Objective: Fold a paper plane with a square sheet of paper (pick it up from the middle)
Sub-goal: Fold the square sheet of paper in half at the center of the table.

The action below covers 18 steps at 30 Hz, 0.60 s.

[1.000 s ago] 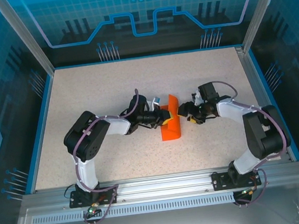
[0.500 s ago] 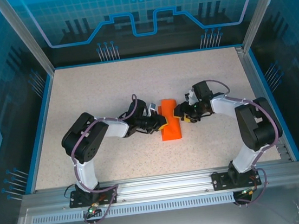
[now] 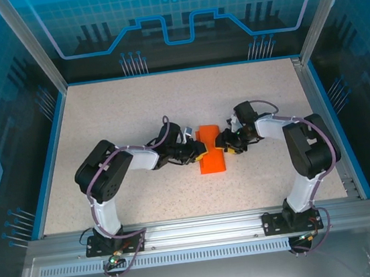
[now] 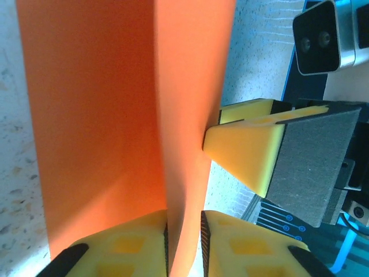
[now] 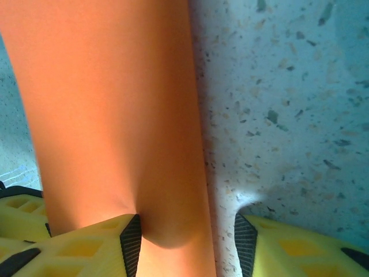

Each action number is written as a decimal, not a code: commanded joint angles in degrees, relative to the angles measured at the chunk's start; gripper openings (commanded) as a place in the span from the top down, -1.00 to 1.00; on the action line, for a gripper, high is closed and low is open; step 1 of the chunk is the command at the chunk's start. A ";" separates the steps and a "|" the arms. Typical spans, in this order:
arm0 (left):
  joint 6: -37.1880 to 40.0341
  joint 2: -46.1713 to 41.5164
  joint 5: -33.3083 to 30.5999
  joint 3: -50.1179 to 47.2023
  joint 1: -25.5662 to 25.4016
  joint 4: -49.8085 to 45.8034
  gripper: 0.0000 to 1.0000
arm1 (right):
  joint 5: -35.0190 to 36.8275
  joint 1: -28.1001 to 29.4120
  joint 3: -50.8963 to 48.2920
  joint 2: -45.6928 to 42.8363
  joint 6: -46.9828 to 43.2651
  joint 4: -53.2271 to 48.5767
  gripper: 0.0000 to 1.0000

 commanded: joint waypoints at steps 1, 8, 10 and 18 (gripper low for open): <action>2.55 -4.19 -3.13 -0.44 -0.34 -3.10 0.46 | 1.99 1.40 2.29 1.45 -1.58 -3.98 0.00; 10.11 -12.89 -15.81 0.31 -0.24 -18.95 0.06 | 7.61 3.38 4.36 2.27 -3.14 -9.77 -0.07; 11.70 -14.45 -17.88 0.84 -0.11 -21.79 0.03 | 7.96 3.58 4.71 2.62 -2.56 -9.91 -0.08; 13.07 -15.96 -19.41 0.80 0.68 -23.59 0.01 | 11.30 5.08 6.83 3.00 0.24 -12.14 -0.15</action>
